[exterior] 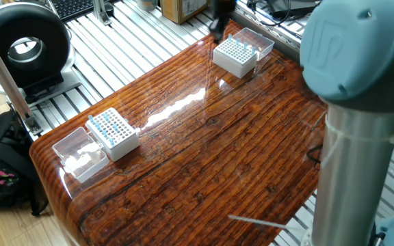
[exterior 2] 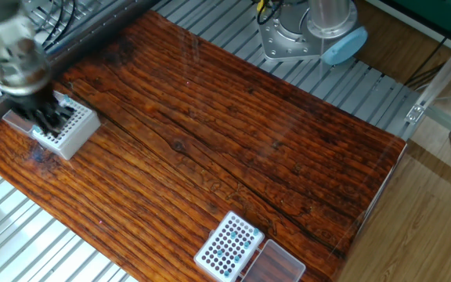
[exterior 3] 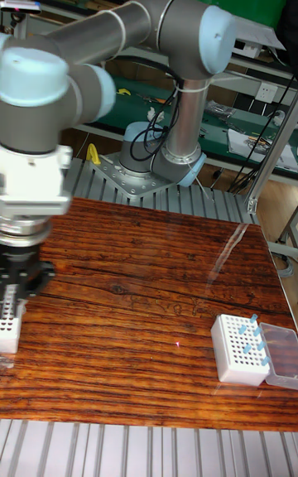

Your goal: Transfer all medium pipette tips from one holder to another

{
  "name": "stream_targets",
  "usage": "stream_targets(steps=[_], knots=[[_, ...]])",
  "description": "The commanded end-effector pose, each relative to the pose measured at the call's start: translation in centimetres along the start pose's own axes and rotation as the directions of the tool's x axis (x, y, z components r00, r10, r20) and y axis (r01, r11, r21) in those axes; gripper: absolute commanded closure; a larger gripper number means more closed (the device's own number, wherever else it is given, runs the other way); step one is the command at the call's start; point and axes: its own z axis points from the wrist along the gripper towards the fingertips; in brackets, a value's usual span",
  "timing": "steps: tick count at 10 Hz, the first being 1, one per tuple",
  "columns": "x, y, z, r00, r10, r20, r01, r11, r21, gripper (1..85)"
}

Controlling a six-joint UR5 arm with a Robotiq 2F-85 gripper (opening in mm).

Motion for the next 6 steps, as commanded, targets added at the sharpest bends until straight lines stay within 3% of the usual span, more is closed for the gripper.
stream_targets(steps=[1, 6], knots=[[0.8, -4.0, 0.3, 1.0, -0.023, 0.015, 0.022, 0.998, 0.061, 60.7], [-0.1, -2.9, 1.0, 0.999, -0.006, 0.035, 0.006, 1.0, 0.012, 60.0]])
